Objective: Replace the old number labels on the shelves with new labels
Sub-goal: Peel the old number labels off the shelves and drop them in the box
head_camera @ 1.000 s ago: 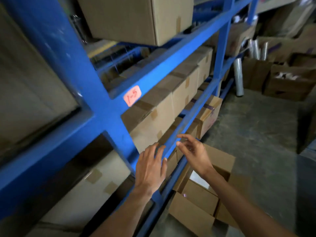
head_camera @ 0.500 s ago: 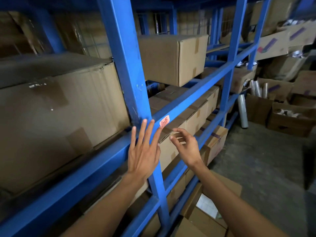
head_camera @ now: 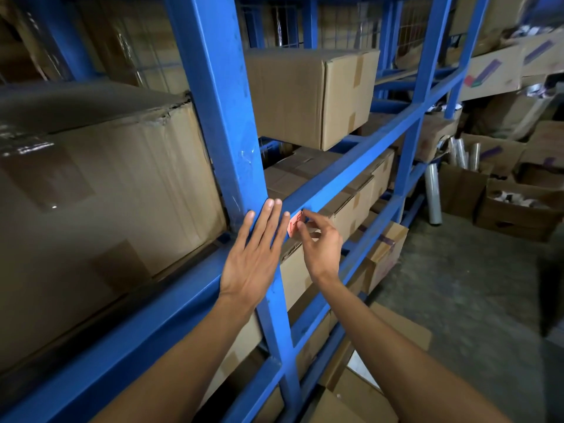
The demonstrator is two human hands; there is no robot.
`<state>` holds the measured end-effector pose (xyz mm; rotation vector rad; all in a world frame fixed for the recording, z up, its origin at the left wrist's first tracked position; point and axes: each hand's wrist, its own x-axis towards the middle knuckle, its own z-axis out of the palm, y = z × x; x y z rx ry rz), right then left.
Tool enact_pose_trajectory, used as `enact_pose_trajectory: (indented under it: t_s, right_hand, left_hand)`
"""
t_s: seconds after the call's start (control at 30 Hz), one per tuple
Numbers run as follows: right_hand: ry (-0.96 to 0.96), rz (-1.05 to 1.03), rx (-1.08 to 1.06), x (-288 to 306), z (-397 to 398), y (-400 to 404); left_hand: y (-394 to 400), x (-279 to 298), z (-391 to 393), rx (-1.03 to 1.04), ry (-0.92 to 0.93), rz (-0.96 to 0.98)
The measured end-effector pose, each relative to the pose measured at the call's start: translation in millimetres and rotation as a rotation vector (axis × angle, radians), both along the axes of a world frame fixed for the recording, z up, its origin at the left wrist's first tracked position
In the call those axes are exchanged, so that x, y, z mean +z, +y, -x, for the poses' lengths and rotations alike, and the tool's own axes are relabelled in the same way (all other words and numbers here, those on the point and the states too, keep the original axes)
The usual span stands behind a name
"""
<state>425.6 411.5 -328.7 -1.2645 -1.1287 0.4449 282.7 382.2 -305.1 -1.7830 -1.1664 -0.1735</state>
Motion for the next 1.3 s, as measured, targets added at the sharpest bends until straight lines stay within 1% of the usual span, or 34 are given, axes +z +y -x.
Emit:
enact_pose_trajectory:
  t_s: [0.13, 0.33, 0.43, 0.5, 0.57, 0.63, 0.73, 0.87, 0.97, 1.1, 1.17, 1.23, 1.3]
  right_hand:
    - [0.033, -0.003, -0.012, -5.7, -5.5, 6.1]
    - [-0.011, -0.036, -0.018, -11.6, -18.1, 3.2]
    - [-0.009, -0.034, -0.001, -14.9, -24.6, -2.2]
    - [0.027, -0.035, -0.023, -19.0, -31.0, -7.8]
    - [0.048, -0.006, -0.044, -26.1, -40.6, -13.7]
    - [0.019, 0.036, -0.051, -36.4, -53.4, -21.2]
    - [-0.028, 0.129, -0.074, -55.7, -75.3, -32.6]
    - [-0.066, 0.278, -0.097, -90.2, -102.8, -46.7]
    - [-0.055, 0.345, -0.115, -118.3, -122.2, -56.7]
    - [-0.091, 0.446, -0.134, -161.0, -149.7, -67.1]
    - [-0.065, 0.502, -0.147, -184.0, -160.9, -71.1]
    - [-0.061, 0.565, -0.159, -212.3, -172.4, -73.1]
    - [-0.077, 0.626, -0.174, -241.2, -183.3, -74.9]
  left_hand:
    - [0.2, 1.2, -0.7, -0.010, 0.024, -0.022]
    - [-1.9, 1.7, -0.2, -0.007, 0.038, -0.013]
    - [-2.6, 2.4, -0.2, 0.010, 0.037, 0.011]
    - [-2.9, 3.5, -0.6, 0.030, 0.028, 0.042]
    - [-3.8, 4.3, -0.8, 0.043, 0.016, 0.067]
    - [-4.5, 5.5, -0.4, 0.045, -0.007, 0.088]
    - [-5.3, 5.3, -3.3, -0.014, -0.079, 0.145]
    - [-9.2, -21.0, -21.9, -0.143, -0.124, 0.288]
    - [-11.9, -56.8, -39.8, -0.147, -0.155, 0.471]
    - [-6.3, -108.6, -58.5, -0.177, -0.187, 0.679]
    - [0.3, -135.7, -61.4, -0.162, -0.196, 0.791]
    - [12.1, -168.1, -64.9, -0.082, -0.189, 0.932]
    - [24.8, -199.4, -68.8, -0.024, -0.198, 1.011]
